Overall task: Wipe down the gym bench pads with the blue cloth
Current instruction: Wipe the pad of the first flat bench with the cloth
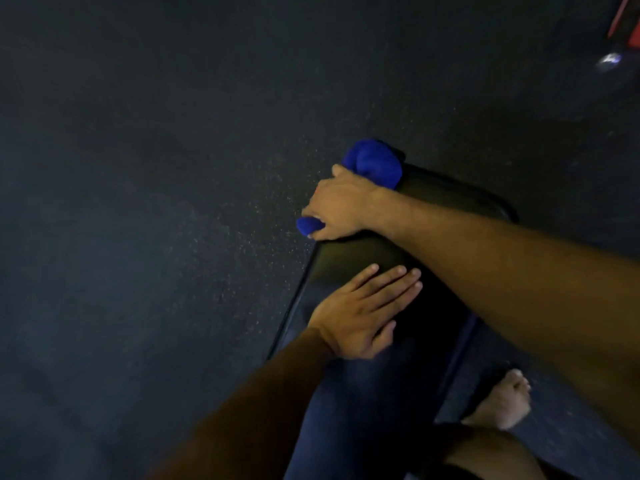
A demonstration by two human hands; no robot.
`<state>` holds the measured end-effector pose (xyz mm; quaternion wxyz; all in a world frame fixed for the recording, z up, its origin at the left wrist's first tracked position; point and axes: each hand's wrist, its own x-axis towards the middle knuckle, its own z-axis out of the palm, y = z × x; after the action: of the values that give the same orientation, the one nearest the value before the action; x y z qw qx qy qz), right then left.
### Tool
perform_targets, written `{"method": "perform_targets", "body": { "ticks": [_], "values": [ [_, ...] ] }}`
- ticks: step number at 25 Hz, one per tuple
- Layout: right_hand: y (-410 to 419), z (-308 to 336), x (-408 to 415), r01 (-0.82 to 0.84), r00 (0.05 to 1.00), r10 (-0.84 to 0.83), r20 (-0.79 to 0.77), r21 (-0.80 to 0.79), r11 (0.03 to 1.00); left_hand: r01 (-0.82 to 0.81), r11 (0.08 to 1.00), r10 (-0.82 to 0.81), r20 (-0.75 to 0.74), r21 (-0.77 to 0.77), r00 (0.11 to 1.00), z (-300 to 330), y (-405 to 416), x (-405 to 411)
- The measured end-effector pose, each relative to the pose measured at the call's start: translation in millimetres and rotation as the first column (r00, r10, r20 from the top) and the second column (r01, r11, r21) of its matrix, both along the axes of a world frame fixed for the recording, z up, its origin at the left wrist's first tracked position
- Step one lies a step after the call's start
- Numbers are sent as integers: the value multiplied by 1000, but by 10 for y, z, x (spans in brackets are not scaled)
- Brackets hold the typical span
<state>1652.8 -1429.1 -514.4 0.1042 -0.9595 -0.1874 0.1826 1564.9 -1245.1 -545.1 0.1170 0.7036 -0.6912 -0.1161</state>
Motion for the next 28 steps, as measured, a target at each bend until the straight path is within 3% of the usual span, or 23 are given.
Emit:
{"method": "perform_targets", "body": {
  "ticks": [6,9,12,14,15,18,19,21,23,25,26,28],
  "values": [
    [-73,-83,-24,345,937,-338,91,-69,936,0,1000,0,-20,-15,1000,-25,24,-37],
    [-267,-172,-106,632,772,-629,91,-8,775,0,999,1,9,-46,1000,-125,75,-4],
    [-350,-168,-132,762,645,-764,32,56,645,2,994,-1,13,-106,1000,-164,91,-30],
    [-311,-115,-100,753,658,-753,23,3,658,-11,994,12,10,-110,1000,-162,75,-41],
    [-246,-91,-82,704,710,-702,46,-44,709,-14,995,16,17,-101,1000,-164,79,-39],
    [183,-26,-90,302,953,-291,90,-154,941,-2,997,3,9,-82,1000,-144,62,-13],
    [359,-43,-132,155,986,-143,85,-162,975,-1,997,1,-2,-75,1000,-143,59,-9],
    [518,-45,-186,38,997,-29,67,-149,988,-7,998,7,-10,-68,1000,-137,68,-8],
    [397,-19,-105,73,996,-63,65,-167,983,-15,997,15,-5,-75,1000,-127,81,-4],
    [147,15,43,239,971,-235,43,-189,953,-9,998,10,14,-66,1000,-134,78,0],
    [-17,27,105,368,928,-372,6,-168,914,-9,998,10,19,-58,1000,-132,80,2],
    [-345,54,105,644,751,-651,-109,-97,759,-10,999,11,24,-37,1000,-129,89,-3]
  ]
}}
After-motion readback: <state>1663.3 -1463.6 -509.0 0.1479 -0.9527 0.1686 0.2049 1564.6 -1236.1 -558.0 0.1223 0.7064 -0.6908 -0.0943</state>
